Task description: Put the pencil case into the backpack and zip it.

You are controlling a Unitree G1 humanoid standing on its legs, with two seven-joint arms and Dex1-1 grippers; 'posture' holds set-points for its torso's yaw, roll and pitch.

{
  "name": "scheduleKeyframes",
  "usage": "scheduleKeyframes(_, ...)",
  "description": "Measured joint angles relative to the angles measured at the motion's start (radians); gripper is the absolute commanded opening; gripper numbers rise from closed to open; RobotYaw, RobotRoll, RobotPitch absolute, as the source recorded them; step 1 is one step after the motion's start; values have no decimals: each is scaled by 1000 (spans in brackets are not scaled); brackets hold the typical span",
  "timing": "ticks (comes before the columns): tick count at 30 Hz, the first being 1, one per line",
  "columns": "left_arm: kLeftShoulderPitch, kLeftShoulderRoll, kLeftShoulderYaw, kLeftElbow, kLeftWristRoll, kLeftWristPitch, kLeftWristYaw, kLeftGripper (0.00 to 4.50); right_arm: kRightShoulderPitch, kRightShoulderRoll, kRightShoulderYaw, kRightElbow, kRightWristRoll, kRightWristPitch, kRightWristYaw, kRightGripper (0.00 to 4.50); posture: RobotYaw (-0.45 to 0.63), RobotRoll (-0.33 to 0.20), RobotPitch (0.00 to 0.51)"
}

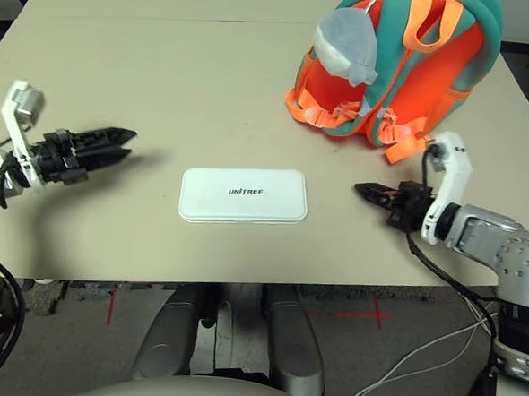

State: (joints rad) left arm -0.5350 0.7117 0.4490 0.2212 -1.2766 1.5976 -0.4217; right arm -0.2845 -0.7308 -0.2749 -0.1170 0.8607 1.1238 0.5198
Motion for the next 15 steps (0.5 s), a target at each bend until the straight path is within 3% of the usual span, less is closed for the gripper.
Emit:
scheduleKeyframes(9,0,51,-224,67,-148,5,9,4500,-85,78,106,32,-147,-107,-13,73,-16,0,291)
scheduleKeyframes(15,-12,-9,-266,74,-156,5,52,4500,-102,105,151,40,-225,-145,-13,73,-25,0,294)
